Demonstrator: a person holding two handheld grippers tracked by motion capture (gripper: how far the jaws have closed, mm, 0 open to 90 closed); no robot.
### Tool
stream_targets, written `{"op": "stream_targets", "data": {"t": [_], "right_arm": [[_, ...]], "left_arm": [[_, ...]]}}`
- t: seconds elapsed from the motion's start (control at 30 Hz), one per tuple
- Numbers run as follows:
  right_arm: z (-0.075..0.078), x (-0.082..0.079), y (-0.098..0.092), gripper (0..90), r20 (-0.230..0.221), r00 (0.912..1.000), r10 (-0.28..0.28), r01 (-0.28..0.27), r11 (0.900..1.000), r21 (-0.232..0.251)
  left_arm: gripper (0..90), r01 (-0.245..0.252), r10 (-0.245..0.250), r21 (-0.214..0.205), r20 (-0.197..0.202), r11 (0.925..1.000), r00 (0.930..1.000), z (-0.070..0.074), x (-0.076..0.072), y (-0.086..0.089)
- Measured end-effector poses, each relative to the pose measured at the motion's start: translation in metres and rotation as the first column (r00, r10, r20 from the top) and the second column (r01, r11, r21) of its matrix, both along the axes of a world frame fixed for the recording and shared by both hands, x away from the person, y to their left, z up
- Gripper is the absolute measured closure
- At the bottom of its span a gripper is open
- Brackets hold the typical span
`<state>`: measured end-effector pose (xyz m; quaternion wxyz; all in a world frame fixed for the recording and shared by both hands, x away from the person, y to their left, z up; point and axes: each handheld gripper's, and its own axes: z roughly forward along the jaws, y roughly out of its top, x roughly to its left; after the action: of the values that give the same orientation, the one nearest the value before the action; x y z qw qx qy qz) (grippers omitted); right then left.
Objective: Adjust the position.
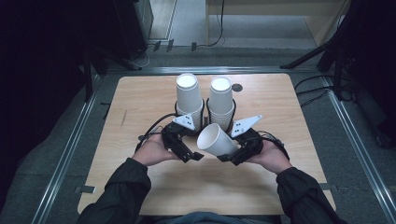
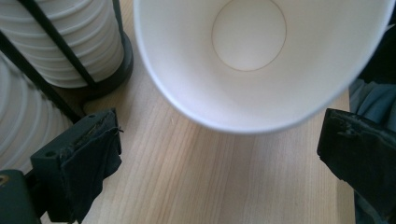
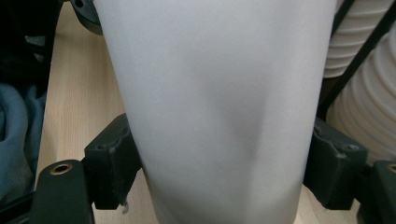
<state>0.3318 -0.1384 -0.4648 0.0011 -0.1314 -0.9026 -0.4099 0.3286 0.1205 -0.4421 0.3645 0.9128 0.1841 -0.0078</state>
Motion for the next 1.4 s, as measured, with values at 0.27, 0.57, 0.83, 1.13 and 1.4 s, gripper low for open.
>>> {"op": "stream_targets", "data": {"t": [0.27, 0.57, 0.83, 1.13, 1.4], "right_arm": [[0.007, 0.006, -0.011, 21.6, 0.02, 0.9993, -0.032, 0.032, 0.9989, 0.036], [0.012, 0.009, -0.015, 21.6, 0.019, 0.9987, -0.048, 0.046, 0.9962, 0.074], [0.012, 0.008, -0.005, 21.6, 0.008, 0.9997, -0.022, 0.021, 0.9955, 0.092], [0.009, 0.004, 0.004, 21.6, -0.004, 1.0, 0.009, -0.008, 0.9953, 0.097], [0.006, 0.001, 0.014, 21.6, -0.001, 0.9985, 0.054, -0.054, 0.9933, 0.102]], "left_arm": [[0.1, -0.049, 0.049, -0.021, -0.011, 0.9986, 0.9987, -0.004, 0.002, 0.014], [0.1, -0.11, 0.109, -0.084, -0.016, 0.9903, 0.9939, 0.004, 0.0, 0.022], [0.1, -0.108, 0.111, -0.142, 0.011, 0.984, 0.9938, 0.011, -0.007, 0.011], [0.1, -0.111, 0.113, -0.189, 0.002, 0.9758, 0.9936, 0.012, -0.01, -0.002], [0.1, -0.112, 0.114, -0.202, -0.004, 0.9729, 0.9935, 0.012, -0.01, -0.008]]}}
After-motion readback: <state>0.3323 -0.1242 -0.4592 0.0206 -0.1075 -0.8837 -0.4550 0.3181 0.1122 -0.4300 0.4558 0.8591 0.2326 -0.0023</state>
